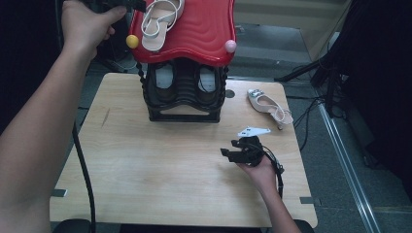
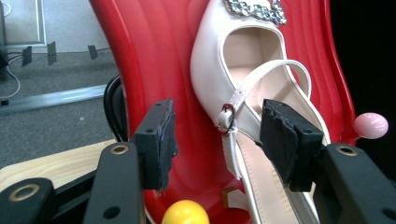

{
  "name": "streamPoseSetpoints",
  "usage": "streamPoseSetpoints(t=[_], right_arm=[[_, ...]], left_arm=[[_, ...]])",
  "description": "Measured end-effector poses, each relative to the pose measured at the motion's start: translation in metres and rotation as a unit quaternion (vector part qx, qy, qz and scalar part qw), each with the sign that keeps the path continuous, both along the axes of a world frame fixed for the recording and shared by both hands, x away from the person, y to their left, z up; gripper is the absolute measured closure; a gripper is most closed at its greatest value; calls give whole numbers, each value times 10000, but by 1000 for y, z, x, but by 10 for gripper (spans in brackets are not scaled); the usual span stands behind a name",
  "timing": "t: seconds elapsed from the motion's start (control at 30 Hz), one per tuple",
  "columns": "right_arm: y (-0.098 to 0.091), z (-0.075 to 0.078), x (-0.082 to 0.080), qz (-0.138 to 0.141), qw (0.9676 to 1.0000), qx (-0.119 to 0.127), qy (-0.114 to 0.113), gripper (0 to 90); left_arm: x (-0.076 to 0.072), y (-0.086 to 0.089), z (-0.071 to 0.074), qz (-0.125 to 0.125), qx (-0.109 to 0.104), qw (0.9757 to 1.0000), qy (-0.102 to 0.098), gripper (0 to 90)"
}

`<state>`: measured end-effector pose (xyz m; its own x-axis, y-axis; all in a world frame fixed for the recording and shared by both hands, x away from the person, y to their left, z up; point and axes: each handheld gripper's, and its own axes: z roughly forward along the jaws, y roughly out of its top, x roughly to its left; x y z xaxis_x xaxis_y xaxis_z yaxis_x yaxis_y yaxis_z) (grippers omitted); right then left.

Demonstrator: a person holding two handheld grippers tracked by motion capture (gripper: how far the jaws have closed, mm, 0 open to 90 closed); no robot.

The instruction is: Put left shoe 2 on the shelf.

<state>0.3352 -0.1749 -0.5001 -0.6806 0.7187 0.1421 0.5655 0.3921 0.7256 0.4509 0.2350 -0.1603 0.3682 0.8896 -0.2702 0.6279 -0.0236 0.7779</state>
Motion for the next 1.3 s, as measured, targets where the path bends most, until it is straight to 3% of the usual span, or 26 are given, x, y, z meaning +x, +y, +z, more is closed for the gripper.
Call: streamPoseSetpoints(t=[0.17, 0.3, 0.4, 0.63, 0.77, 1.1, 1.17, 1.3], right_arm=[[0, 0, 0, 15, 10000, 21, -11, 430], [0, 1, 0, -37, 10000, 23, -61, 441], [-1, 3, -1, -93, 9998, 101, -106, 450], [-2, 4, -1, -97, 9998, 116, -147, 462], [-1, 5, -2, -97, 9997, 133, -193, 467], [-3, 5, -1, -109, 9996, 149, -194, 470], [-3, 6, -1, -131, 9996, 195, -180, 472], [-4, 7, -1, -142, 9994, 274, -155, 485]], left_arm=[[-3, 9, -2, 25, 16, 10000, 0, 455], [-3, 15, -6, -61, -194, 9998, -23, 443], [-5, 20, -9, -49, 60, 10000, -54, 441], [-7, 33, -18, 147, 38, 9999, -5, 428], [-7, 37, -26, 147, 161, 9998, -9, 427], [-6, 52, -44, 255, 180, 9995, 66, 419], [-10, 56, -52, 300, 394, 9988, 48, 427], [-12, 66, -66, 378, 331, 9987, 125, 433]])
